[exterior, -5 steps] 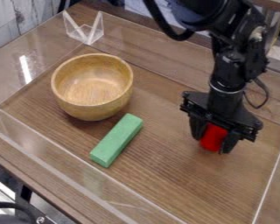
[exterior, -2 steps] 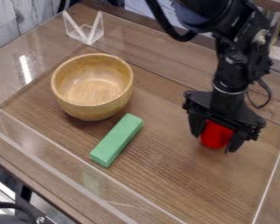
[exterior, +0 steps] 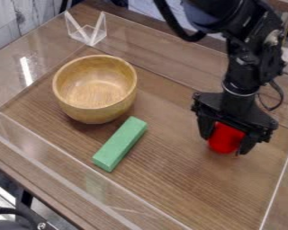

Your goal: Move the red fruit to the right

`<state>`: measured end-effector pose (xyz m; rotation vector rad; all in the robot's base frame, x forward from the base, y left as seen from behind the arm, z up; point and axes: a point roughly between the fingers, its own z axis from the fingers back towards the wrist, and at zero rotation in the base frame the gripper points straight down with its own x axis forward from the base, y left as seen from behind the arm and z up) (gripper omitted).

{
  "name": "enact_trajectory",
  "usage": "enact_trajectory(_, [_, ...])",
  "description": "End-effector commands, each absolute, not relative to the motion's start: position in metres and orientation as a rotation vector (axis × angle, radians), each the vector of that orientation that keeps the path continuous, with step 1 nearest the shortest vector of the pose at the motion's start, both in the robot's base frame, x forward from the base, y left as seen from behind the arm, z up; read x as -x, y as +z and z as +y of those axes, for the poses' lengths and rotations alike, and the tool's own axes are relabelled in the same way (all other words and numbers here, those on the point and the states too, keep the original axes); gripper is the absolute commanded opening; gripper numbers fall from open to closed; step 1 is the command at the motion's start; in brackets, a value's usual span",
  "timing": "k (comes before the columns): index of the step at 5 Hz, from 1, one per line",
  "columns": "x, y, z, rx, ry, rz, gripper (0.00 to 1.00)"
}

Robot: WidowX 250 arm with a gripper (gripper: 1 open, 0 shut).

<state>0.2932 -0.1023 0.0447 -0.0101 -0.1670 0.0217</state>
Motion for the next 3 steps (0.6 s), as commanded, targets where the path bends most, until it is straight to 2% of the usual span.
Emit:
enact_trajectory(1, [-0.3059, 0.0578, -0.1038, 0.028, 0.034, -0.224, 1.0])
enact_trajectory(3, [-0.3101, 0.0567, -0.1006, 0.032, 0.055, -0.231, 1.0])
